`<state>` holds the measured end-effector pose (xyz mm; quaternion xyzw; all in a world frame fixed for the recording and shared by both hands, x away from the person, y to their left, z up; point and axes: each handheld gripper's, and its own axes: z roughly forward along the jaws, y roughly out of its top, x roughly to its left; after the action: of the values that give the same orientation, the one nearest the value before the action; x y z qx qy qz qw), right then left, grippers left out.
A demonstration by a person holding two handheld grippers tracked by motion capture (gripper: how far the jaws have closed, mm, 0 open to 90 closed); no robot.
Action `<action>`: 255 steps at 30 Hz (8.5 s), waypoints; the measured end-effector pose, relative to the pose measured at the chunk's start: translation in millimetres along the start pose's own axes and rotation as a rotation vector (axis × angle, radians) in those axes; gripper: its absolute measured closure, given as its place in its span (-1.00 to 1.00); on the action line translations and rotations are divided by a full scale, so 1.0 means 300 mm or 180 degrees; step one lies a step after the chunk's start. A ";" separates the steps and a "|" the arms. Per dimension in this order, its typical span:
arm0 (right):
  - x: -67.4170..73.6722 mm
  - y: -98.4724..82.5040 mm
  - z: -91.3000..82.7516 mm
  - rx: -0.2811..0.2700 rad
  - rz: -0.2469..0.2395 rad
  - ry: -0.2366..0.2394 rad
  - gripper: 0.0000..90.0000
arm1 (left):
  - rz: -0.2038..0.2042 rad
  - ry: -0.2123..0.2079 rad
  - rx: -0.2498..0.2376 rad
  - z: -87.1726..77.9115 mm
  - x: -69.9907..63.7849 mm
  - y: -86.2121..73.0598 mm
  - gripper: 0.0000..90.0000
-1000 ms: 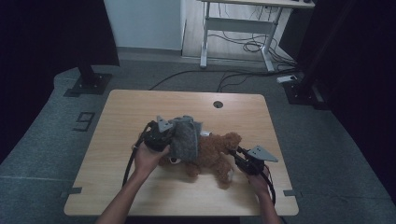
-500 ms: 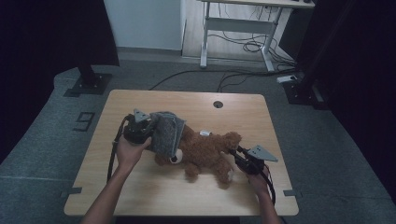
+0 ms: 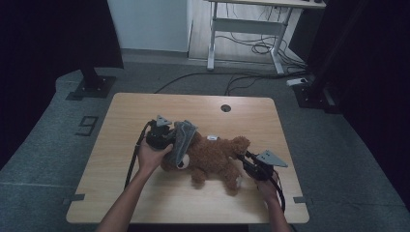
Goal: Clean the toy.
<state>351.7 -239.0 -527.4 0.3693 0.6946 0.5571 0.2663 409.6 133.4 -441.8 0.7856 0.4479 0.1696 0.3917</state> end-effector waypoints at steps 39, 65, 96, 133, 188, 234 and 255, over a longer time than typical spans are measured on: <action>0.100 0.169 0.124 0.1021 0.0216 0.0485 -0.66 | -0.0068 -0.0222 -0.0467 -0.099 -0.070 -0.217 0.79; 0.162 0.129 0.120 0.0761 -0.0132 0.0074 0.65 | -0.0224 -0.0303 -0.0792 -0.128 -0.094 -0.279 0.78; 0.152 -0.008 0.026 0.0369 -0.0336 0.0303 0.58 | -0.0478 -0.0352 -0.0914 -0.189 0.001 -0.014 0.75; 0.133 0.060 0.155 0.1250 0.0395 0.1052 -0.48 | -0.0036 -0.0420 -0.0484 -0.071 -0.125 -0.219 0.77; 0.155 -0.038 0.063 0.0535 -0.0066 0.0455 0.24 | -0.0349 0.0036 -0.0512 -0.103 -0.002 -0.206 0.79; 0.129 -0.060 0.070 0.0513 0.0115 0.0456 0.24 | 0.0365 -0.0573 -0.0253 0.093 -0.403 0.063 0.76; 0.138 -0.060 0.073 0.0609 0.0144 0.0367 0.21 | -0.0093 -0.0193 -0.0326 -0.016 -0.116 -0.074 0.78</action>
<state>340.7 -194.7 -548.4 0.3760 0.7502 0.5144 0.1768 375.1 112.9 -452.9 0.7626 0.4381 0.1627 0.4472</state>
